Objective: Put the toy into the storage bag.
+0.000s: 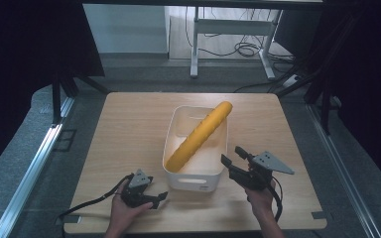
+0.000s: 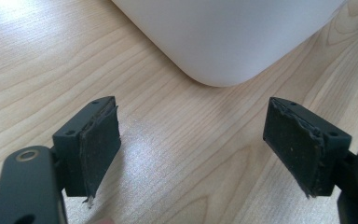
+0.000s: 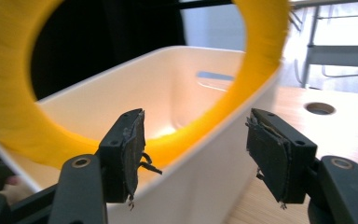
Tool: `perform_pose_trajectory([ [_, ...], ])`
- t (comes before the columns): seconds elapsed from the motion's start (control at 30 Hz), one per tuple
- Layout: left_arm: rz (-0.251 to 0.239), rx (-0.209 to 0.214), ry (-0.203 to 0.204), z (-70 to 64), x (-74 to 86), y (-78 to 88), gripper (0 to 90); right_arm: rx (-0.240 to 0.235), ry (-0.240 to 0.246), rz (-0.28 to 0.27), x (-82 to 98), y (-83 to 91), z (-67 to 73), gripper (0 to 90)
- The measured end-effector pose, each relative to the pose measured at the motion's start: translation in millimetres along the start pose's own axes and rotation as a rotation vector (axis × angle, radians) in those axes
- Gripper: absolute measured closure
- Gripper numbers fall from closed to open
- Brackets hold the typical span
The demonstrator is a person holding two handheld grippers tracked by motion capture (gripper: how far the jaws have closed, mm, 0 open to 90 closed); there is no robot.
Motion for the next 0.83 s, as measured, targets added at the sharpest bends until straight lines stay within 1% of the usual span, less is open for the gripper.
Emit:
perform_pose_trajectory([
  [0.1, -0.001, 0.001, -0.001, -0.2, 0.1, 0.2, 18.9, 0.024, -0.014, 0.010, 5.0, -0.3, -9.5, 37.3],
  [0.23, -0.002, 0.000, -0.004, 0.0, 0.1, 0.5, 18.9, 0.043, -0.033, 0.012, 9.5, 1.4, -19.0, 37.9],
  [0.27, -0.002, 0.001, -0.002, -0.1, 0.1, 0.4, 18.9, 0.053, -0.040, -0.007, 10.2, 3.8, -20.2, 38.8],
  [0.33, 0.000, 0.000, -0.002, -0.1, 0.1, -0.1, 18.9, 0.056, -0.047, -0.030, 10.0, 6.4, -20.7, 39.3],
  [0.67, 0.002, 0.001, -0.003, 0.2, 0.1, -0.7, 18.9, 0.065, -0.042, -0.021, 11.4, 9.2, -25.6, 39.0],
  [0.83, 0.003, 0.000, -0.004, 0.3, 0.2, -1.0, 18.9, 0.075, -0.055, -0.014, 12.9, 10.3, -31.5, 39.0],
])
Point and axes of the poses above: each handheld gripper's, and its own axes: y roughly backward along the jaws, x roughly out of its underside, z roughly to its left, the point moved 1 cm from there along -y, roughly forward along the jaws, and after that the axes turned 12 degrees about z, right-handed, at the moved point
